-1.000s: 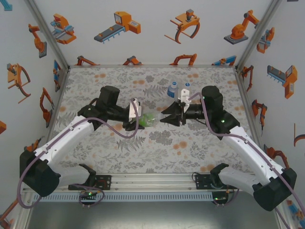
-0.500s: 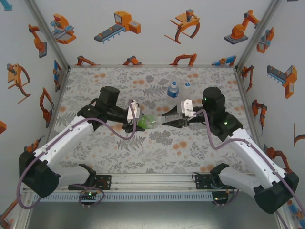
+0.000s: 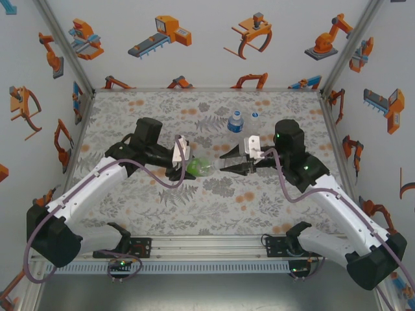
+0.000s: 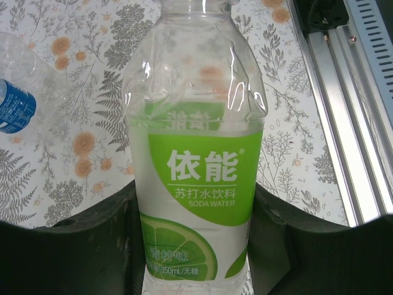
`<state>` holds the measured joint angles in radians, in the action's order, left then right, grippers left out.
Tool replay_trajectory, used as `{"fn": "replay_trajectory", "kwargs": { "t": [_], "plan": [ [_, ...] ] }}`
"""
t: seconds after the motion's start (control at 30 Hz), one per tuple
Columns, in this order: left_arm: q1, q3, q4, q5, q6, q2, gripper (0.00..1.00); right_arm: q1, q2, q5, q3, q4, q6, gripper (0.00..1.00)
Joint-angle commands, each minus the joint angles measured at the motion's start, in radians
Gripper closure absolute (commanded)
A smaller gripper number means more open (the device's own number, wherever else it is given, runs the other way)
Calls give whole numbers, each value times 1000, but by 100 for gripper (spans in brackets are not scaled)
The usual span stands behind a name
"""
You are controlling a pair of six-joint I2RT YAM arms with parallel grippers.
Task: Screw on the bottle caps
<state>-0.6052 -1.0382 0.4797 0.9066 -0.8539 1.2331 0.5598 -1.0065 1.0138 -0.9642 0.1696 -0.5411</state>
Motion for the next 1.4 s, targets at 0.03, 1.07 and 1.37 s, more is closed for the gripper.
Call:
{"fn": "replay_trajectory", "kwargs": {
  "t": [0.03, 1.07, 1.37],
  "plan": [
    [7, -32, 2, 19, 0, 5, 100, 5, 21, -56, 25, -78, 132, 55],
    [7, -68, -9, -253, 102, 77, 100, 2, -114, -595, -49, 133, 1779, 44],
    [8, -63, -9, -224, 86, 68, 100, -20, -153, -532, 8, 39, 1820, 47]
  ]
}}
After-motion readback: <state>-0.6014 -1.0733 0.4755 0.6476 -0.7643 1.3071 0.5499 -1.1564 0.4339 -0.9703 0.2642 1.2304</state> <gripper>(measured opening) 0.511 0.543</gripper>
